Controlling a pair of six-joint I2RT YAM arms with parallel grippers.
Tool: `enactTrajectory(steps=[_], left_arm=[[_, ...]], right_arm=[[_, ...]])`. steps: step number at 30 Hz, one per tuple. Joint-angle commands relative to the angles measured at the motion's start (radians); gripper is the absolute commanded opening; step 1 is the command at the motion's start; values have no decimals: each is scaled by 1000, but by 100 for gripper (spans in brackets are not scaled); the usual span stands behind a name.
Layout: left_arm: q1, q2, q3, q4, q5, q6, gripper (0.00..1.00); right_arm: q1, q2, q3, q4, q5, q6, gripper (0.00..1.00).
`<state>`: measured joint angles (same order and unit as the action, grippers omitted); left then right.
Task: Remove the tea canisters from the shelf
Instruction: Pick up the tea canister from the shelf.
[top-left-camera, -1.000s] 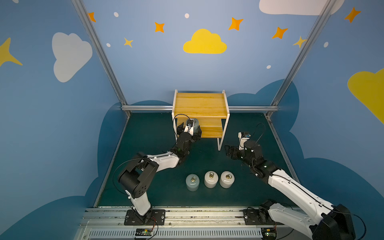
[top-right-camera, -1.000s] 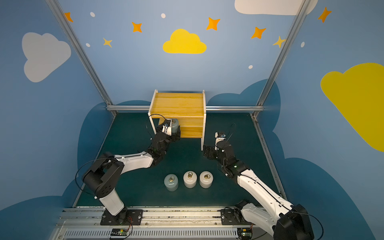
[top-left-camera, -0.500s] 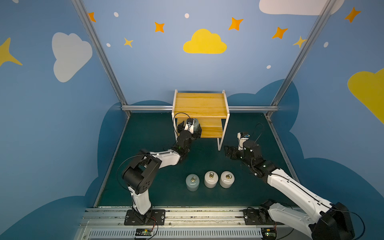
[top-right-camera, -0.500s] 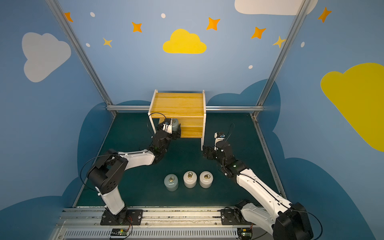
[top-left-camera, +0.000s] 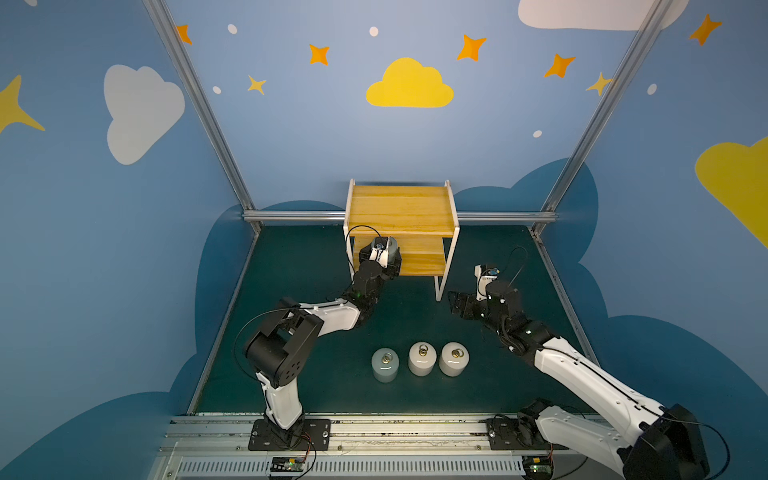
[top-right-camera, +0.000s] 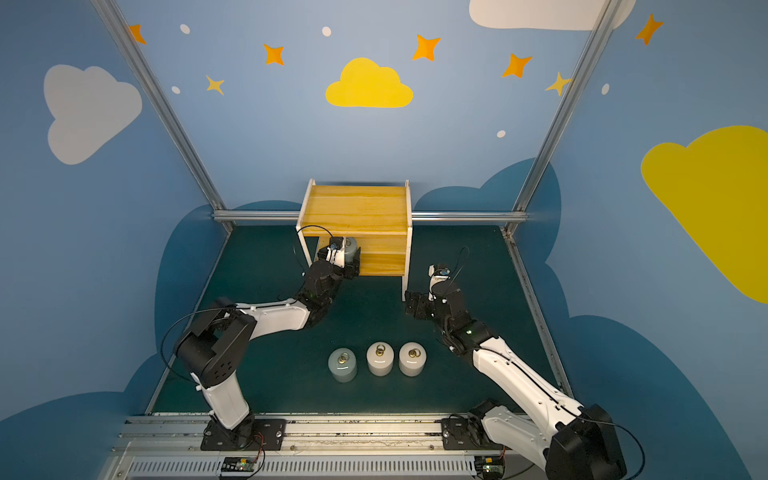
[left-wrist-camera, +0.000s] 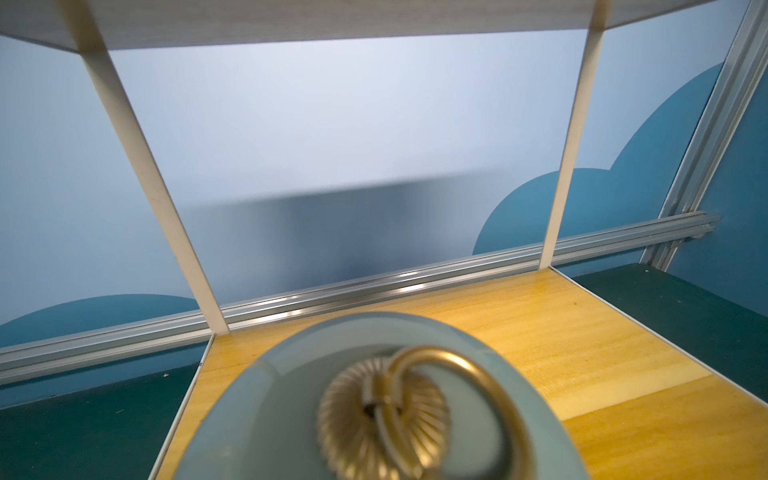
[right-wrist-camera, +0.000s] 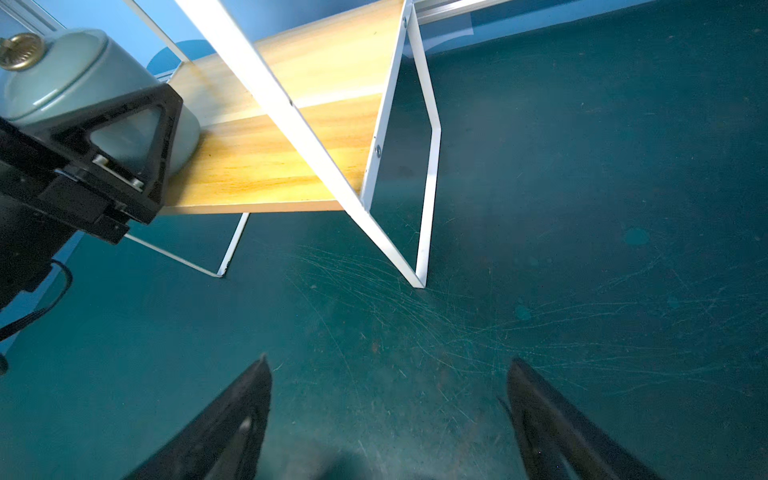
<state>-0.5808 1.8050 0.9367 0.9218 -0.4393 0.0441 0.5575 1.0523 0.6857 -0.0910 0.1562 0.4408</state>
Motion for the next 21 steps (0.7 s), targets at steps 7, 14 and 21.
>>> enactTrajectory(steps=[7, 14, 21], left_arm=[[-2, -76, -68, 29, 60, 5, 72], [-13, -182, -134, -7, 92, -7, 70], [-24, -288, -204, -56, 138, -17, 68]], right_arm=[[-5, -24, -40, 6, 11, 6, 91], [-7, -47, -51, 0, 20, -4, 91], [-11, -76, -67, 2, 30, -13, 91]])
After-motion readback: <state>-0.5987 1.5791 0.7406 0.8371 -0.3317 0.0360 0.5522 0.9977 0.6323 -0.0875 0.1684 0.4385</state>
